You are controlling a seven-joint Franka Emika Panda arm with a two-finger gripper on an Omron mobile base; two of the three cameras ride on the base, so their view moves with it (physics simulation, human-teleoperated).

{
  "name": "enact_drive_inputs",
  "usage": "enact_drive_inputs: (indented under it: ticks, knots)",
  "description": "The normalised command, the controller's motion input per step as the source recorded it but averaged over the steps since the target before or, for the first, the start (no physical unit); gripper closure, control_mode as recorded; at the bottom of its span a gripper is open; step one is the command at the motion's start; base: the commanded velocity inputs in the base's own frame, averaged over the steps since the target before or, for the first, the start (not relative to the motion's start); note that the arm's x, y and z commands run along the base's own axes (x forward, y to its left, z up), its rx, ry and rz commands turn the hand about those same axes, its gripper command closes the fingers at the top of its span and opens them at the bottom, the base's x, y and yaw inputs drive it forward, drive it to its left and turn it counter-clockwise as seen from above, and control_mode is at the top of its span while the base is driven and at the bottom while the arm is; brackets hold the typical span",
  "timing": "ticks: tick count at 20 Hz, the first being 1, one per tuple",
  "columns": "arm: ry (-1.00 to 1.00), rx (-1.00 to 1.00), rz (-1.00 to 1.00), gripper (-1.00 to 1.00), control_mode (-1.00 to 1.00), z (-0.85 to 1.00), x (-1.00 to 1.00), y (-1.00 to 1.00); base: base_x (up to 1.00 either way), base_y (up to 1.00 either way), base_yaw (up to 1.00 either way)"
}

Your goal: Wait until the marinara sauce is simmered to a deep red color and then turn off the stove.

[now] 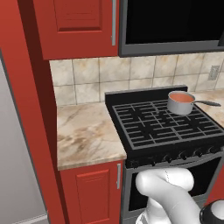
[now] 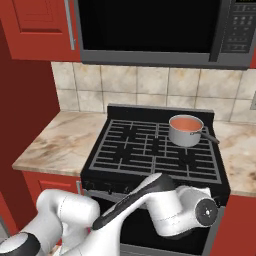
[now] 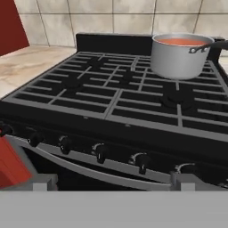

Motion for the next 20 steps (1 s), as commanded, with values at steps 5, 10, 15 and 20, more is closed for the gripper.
enact_drive_inputs:
  ticks: [5,10,15,20]
  knots:
    - [-0.14,0.07,0.00,-1.00,-1.00,-0.29,0.00,-0.20,0.00,0.00,0.00]
    - [-0.14,0.06,-0.01,-1.00,-1.00,-0.25,0.00,-0.07,0.00,0.00,0.00]
    - [-0.11,0.08,0.00,-1.00,-1.00,-0.29,0.00,-0.08,0.00,0.00,0.00]
    - [-0.09,0.05,0.00,-1.00,-1.00,-0.26,0.00,-0.04,0.00,0.00,0.00]
